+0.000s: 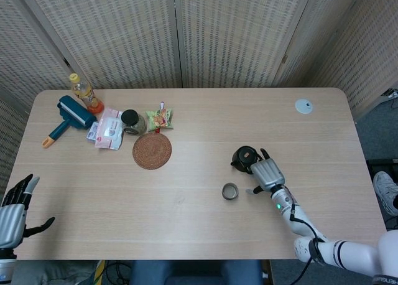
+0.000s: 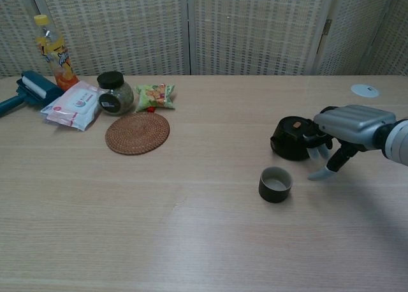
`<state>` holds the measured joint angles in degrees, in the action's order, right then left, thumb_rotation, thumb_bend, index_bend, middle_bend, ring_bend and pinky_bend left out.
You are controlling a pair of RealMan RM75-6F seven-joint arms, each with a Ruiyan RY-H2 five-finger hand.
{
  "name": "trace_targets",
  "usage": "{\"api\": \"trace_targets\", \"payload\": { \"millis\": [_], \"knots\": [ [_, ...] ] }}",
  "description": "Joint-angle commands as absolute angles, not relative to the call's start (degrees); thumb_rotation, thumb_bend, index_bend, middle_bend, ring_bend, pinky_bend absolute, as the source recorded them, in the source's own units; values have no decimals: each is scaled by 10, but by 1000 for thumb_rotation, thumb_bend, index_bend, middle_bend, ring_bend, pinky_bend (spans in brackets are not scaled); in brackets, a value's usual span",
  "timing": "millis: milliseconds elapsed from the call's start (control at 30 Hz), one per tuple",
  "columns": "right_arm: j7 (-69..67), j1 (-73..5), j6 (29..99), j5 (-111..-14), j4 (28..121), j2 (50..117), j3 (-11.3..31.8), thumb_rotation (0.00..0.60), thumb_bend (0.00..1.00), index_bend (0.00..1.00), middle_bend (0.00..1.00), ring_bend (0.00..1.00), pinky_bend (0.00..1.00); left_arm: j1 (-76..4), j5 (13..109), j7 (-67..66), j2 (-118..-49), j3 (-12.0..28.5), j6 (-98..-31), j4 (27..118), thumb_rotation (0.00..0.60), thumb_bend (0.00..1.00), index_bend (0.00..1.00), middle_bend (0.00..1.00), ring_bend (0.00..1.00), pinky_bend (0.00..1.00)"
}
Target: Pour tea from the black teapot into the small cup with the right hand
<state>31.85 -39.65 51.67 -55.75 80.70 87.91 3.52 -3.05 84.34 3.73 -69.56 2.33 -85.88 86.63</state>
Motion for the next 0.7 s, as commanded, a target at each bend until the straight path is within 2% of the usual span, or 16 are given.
{"api": "trace_targets", "payload": {
  "millis": [33,200,467,600,700],
  "knots": [
    [321,-398,517,-553,806,881,37,441,0,584,598,471,0,-30,843,37,-695,23,-859,867,600,181,20,0,3,69],
    [326,-403,514,-544,801,884,41,476,0,644,656,531,0,-29,844,38,-694,23,-860,867,600,181,20,0,3,69],
    [324,-411,508,-533,791,889,50,480,0,739,753,614,0,-28,844,37,-691,23,-862,870,600,181,20,0,3,69],
    [321,-415,502,-530,779,894,52,540,0,783,808,662,0,-28,845,35,-691,23,-862,871,600,181,20,0,3,69],
    [313,-418,499,-531,772,898,56,546,0,803,831,677,0,-28,844,34,-690,23,-862,872,600,181,20,0,3,69]
  ]
}}
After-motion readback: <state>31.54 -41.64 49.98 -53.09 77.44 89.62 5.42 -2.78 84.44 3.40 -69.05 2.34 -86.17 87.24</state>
